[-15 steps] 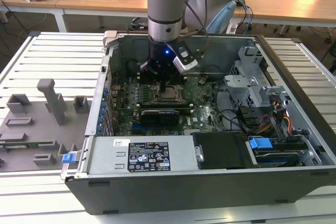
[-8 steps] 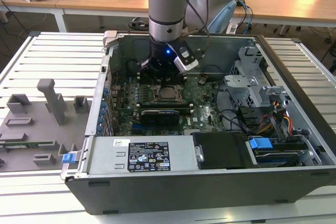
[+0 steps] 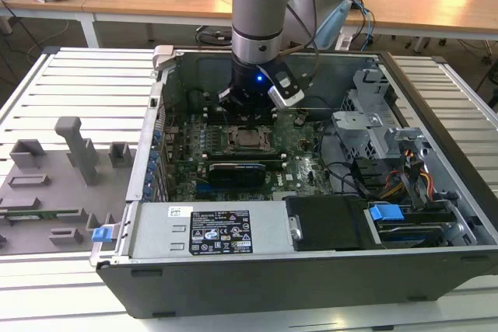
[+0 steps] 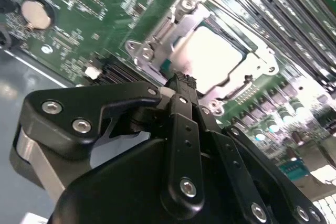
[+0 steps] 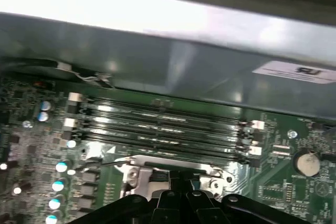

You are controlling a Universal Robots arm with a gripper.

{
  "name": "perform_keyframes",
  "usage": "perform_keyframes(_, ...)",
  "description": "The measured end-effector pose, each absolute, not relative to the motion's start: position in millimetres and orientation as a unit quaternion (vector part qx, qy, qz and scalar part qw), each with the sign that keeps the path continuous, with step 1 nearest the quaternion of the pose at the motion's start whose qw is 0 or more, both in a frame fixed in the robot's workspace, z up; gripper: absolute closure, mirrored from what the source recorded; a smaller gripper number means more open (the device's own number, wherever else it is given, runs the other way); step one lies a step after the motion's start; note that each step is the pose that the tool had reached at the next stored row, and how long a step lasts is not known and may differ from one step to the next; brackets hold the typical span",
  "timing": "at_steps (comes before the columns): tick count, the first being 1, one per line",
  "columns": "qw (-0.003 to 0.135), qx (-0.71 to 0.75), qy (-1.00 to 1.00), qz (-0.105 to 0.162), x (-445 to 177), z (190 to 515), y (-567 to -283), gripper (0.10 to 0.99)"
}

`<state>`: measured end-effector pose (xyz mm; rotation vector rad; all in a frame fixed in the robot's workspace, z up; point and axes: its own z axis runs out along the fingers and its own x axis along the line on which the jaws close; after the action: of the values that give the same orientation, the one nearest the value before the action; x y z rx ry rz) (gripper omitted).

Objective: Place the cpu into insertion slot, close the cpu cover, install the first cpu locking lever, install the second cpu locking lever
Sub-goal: 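Close the cpu cover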

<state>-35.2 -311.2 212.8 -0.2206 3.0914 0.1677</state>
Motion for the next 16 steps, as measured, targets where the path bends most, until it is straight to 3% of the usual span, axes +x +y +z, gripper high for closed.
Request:
perform_keyframes(8, 0.021, -0.071, 0.994, 0.079, -31.6, 206.6, -311.1, 0.98)
perform_keyframes(16, 0.021, -0.071, 0.994, 0.082, -30.5, 202.7, -311.2, 0.98)
